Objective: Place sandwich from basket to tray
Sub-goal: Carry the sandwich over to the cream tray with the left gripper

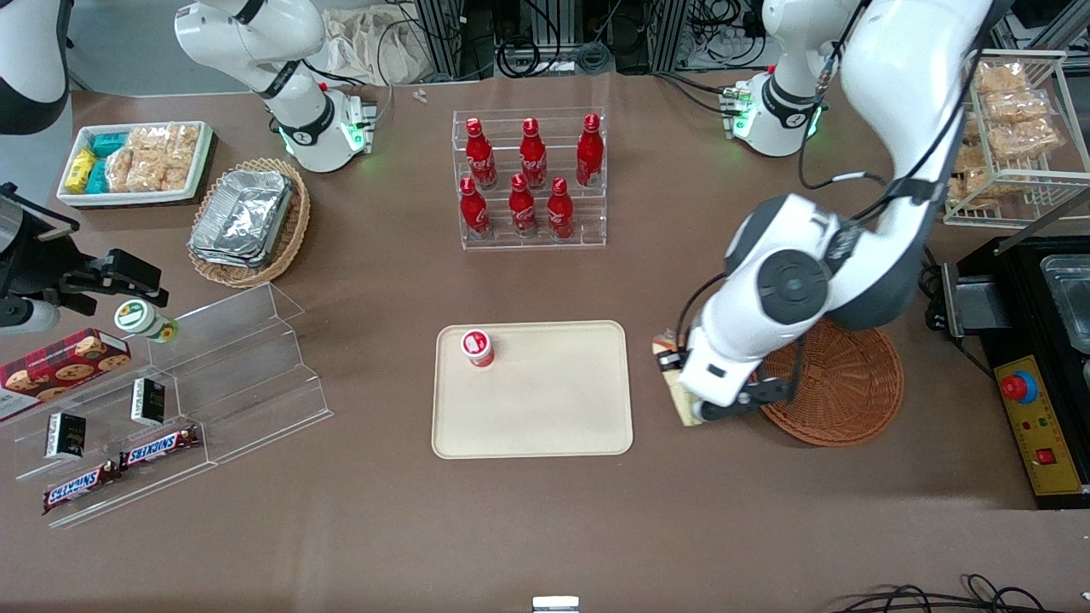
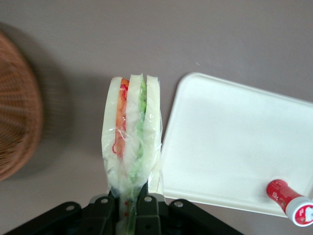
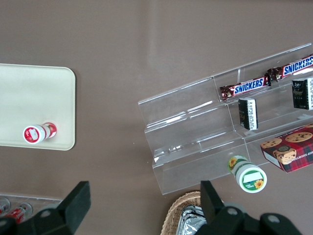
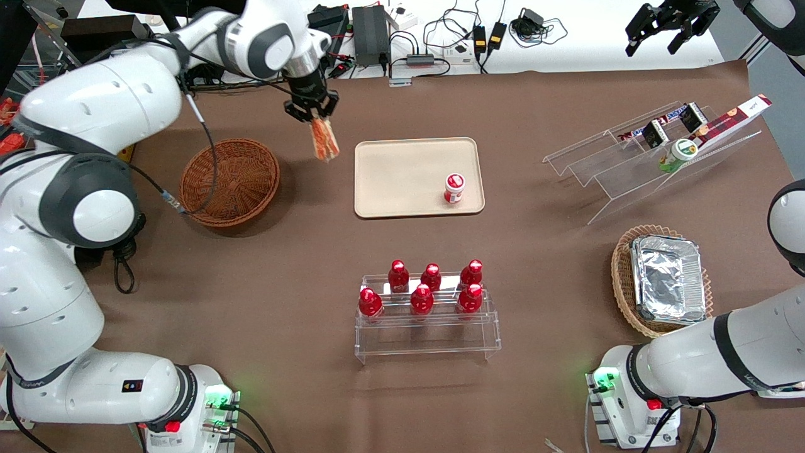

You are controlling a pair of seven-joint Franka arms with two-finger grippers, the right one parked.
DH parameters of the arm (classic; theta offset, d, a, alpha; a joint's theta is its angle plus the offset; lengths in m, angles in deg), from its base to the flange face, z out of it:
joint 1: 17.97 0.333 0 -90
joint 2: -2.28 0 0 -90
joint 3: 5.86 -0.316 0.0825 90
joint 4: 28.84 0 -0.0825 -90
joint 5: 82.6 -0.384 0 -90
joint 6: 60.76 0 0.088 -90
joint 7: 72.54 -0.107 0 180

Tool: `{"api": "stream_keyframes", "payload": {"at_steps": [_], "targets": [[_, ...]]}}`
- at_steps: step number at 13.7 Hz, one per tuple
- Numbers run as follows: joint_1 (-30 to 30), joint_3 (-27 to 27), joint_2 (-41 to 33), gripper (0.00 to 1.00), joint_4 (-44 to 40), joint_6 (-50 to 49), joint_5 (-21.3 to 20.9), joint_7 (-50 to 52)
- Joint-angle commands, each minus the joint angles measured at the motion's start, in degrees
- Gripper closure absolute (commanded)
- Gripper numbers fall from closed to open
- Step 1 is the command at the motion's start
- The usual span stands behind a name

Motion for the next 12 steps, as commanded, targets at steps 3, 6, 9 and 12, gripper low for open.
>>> {"api": "stream_keyframes", "payload": {"at_steps": [3,6,9,12], "targets": [[-4.8,0.0,7.5,1.00,-1.9,5.1,-5.2,-1.6],[-7.1,0.0,11.1,1.00,-2.2,7.0,-8.8,-1.6],[-7.2,0.1,12.8,1.00,-2.1,9.7,-10.9,-1.0],[-8.5,0.1,13.9,1.00,-2.2,9.9,-10.9,-1.0]]}}
